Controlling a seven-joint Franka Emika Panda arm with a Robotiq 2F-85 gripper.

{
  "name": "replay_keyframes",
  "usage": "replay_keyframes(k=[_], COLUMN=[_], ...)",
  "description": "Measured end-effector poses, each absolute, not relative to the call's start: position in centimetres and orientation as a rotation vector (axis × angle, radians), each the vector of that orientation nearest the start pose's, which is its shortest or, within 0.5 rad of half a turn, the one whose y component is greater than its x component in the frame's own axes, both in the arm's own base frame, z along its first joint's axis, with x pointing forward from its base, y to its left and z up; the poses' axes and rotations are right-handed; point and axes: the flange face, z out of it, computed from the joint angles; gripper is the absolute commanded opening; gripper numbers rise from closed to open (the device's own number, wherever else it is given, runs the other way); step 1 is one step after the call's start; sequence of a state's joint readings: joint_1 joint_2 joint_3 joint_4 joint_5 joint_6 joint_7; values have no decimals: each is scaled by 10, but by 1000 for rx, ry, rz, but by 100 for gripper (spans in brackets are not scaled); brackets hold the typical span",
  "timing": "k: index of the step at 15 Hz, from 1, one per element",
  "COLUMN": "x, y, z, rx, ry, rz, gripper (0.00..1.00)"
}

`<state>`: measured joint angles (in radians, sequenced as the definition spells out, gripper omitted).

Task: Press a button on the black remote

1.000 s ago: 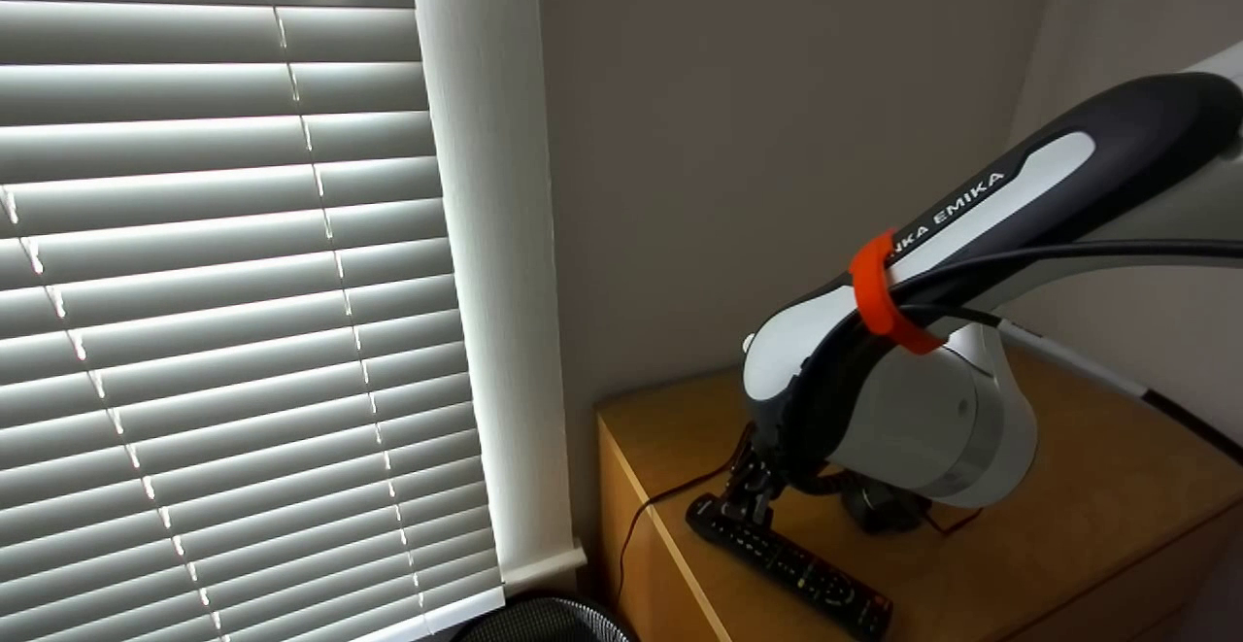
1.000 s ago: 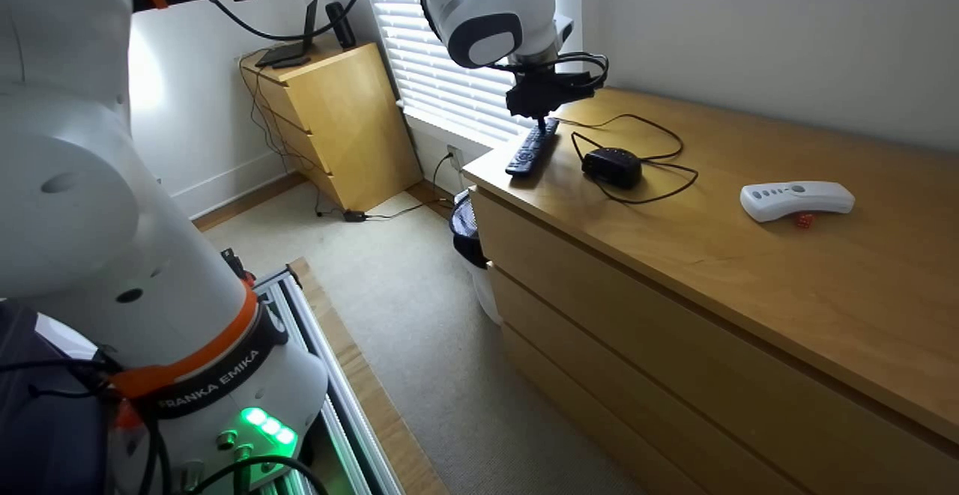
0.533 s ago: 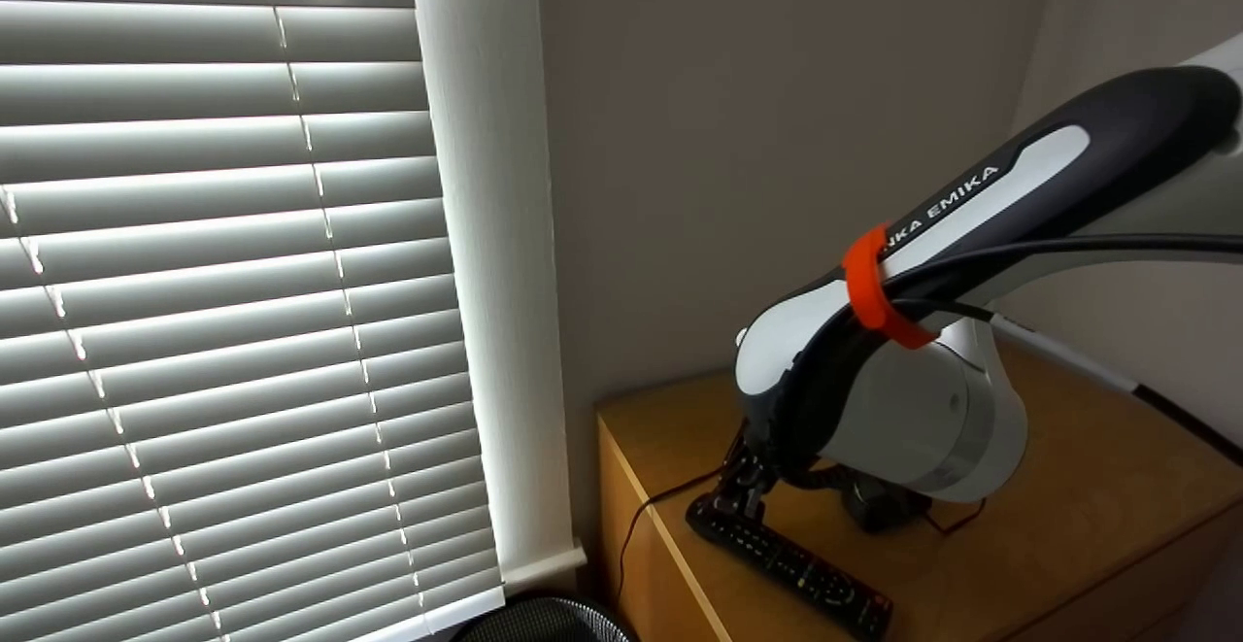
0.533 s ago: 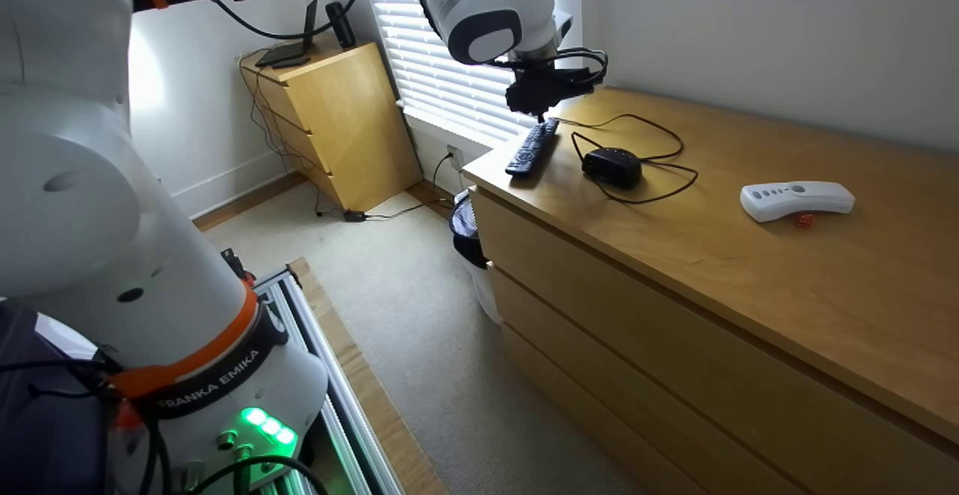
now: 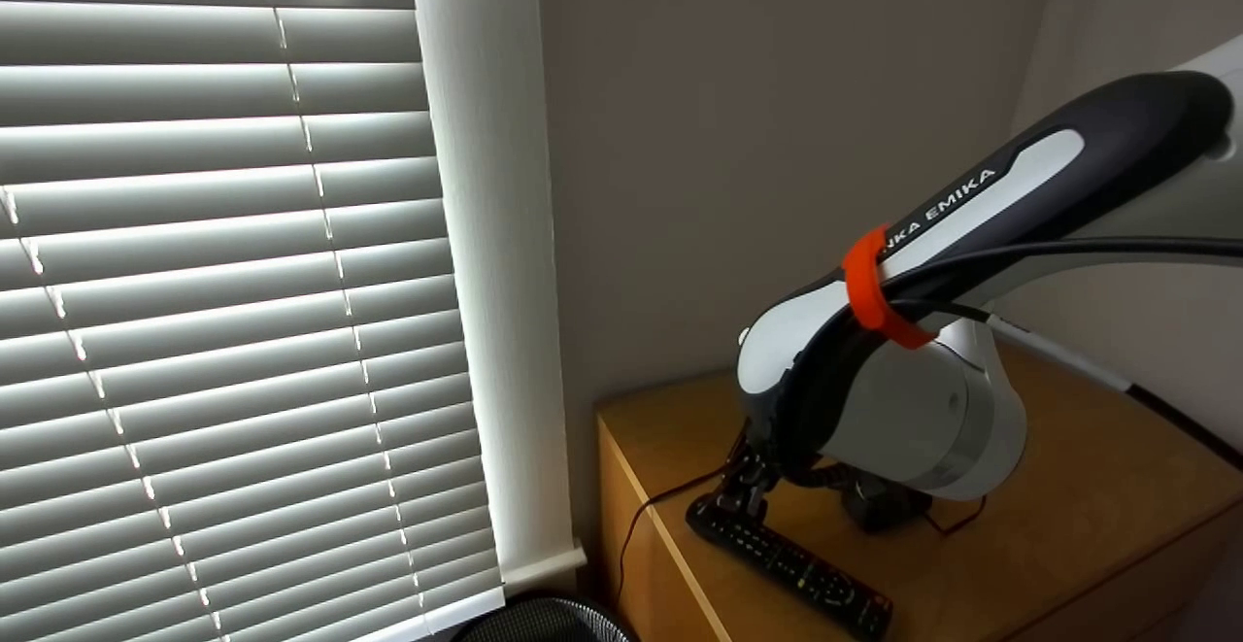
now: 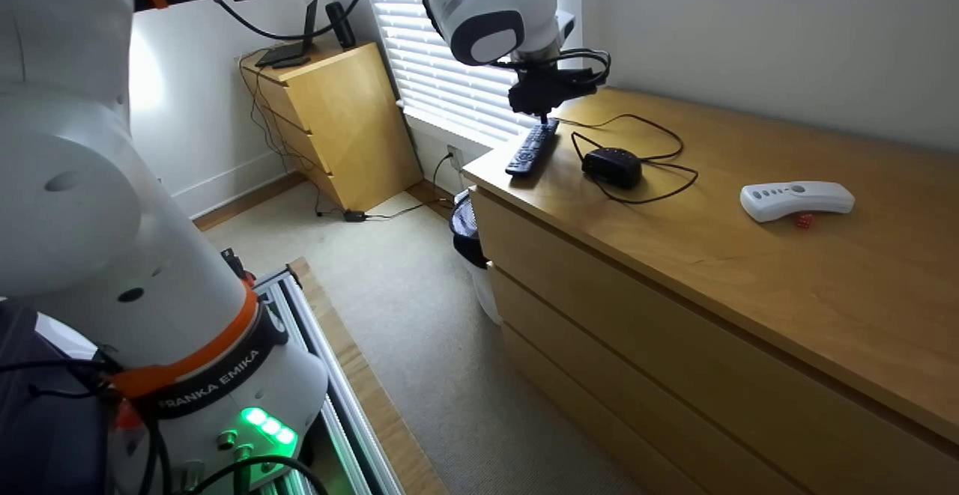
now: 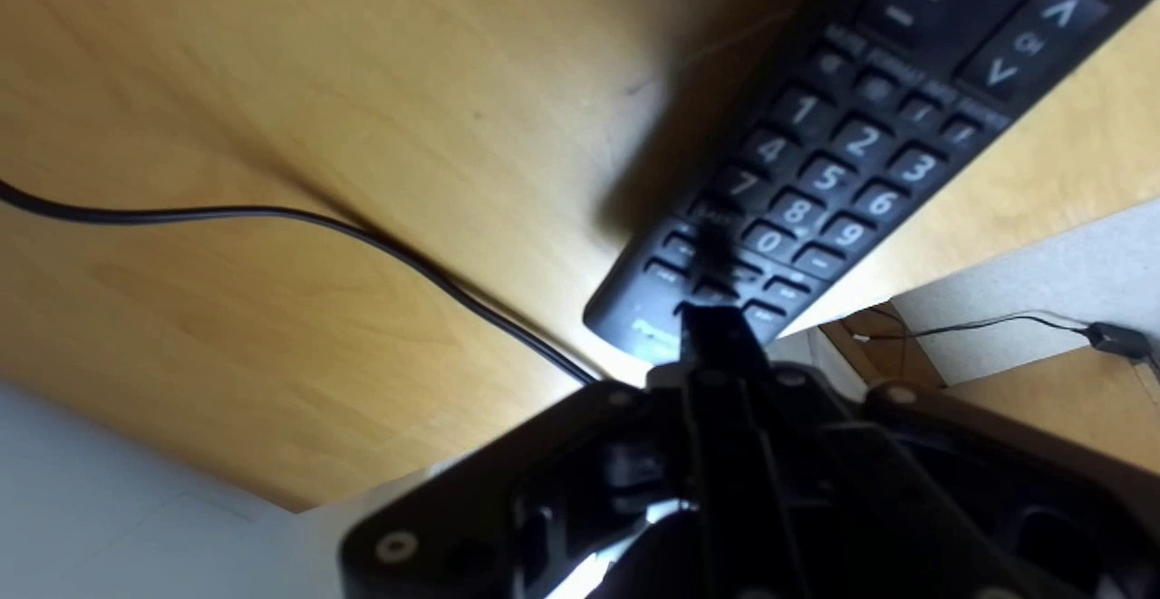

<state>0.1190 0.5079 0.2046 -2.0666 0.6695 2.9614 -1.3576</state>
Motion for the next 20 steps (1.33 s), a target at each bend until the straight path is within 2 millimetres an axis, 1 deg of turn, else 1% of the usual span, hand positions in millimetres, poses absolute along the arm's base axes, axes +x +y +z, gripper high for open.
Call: replay_keyframes(k=[4, 20], x=[594, 595], y=[151, 158], z=[214, 216], rx=[-2587, -2631], ry=[-1405, -1417], rz=[-693, -670], gripper=[0, 0])
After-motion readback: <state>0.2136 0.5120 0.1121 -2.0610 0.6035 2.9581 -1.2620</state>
